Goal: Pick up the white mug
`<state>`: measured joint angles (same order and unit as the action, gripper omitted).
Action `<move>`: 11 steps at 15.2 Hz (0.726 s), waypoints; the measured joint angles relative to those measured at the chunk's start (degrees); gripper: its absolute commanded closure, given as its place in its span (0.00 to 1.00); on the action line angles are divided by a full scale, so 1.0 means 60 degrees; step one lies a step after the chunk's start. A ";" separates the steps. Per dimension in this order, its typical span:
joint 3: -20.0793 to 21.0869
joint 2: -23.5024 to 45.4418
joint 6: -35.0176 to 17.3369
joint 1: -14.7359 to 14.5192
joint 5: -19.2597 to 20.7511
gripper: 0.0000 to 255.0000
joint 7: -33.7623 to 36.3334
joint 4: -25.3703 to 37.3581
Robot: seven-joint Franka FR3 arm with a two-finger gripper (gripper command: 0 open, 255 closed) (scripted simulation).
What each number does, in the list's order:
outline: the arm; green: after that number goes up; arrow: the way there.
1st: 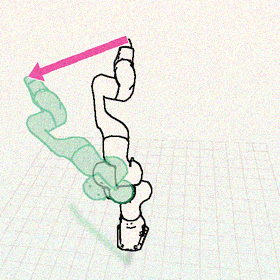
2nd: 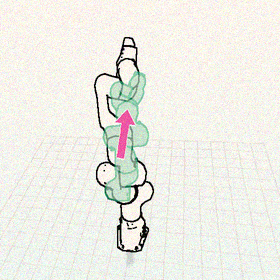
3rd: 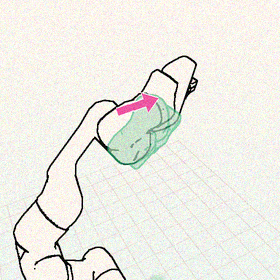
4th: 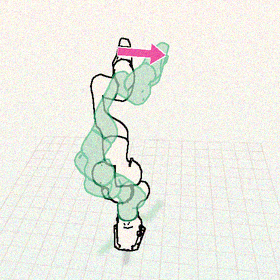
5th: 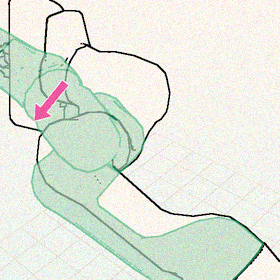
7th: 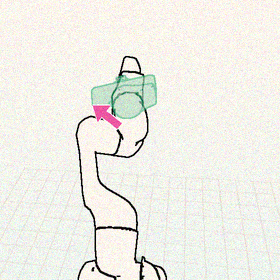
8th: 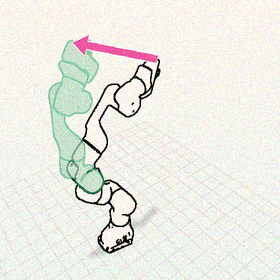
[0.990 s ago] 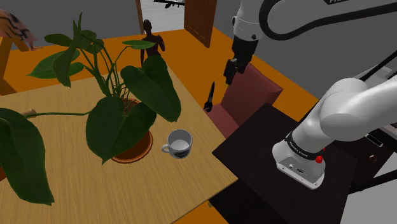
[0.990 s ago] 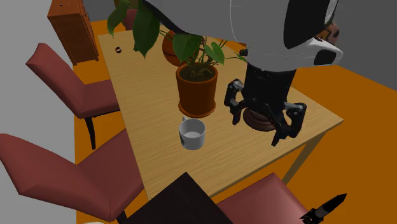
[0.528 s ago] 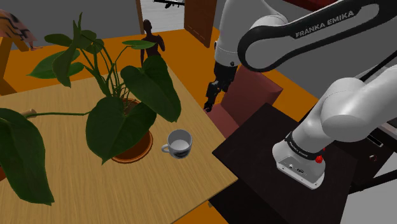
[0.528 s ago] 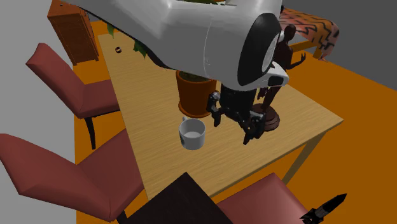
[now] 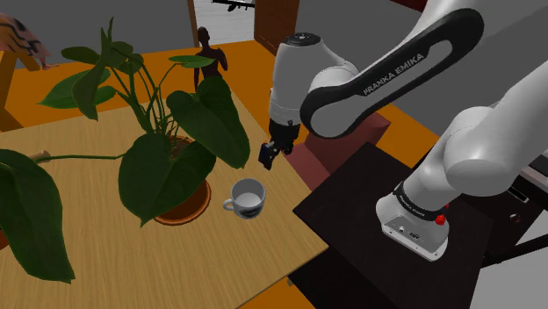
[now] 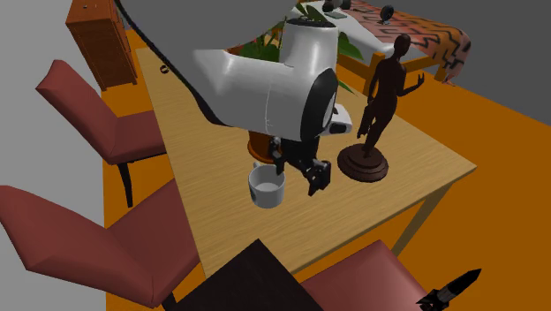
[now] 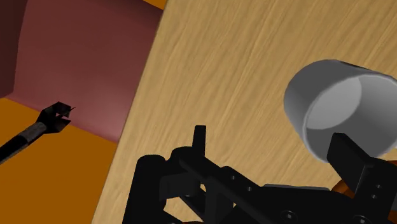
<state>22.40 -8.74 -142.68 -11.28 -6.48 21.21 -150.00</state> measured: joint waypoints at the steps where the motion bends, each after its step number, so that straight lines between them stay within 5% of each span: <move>1: 0.0116 0.0386 -0.0285 -0.0015 0.0131 0.00 0.0224 0.0122; 11: 0.0242 0.2958 -0.2142 -0.0360 0.1824 0.00 0.2031 0.0850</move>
<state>23.86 9.01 -155.53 -13.44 4.47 33.40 -144.90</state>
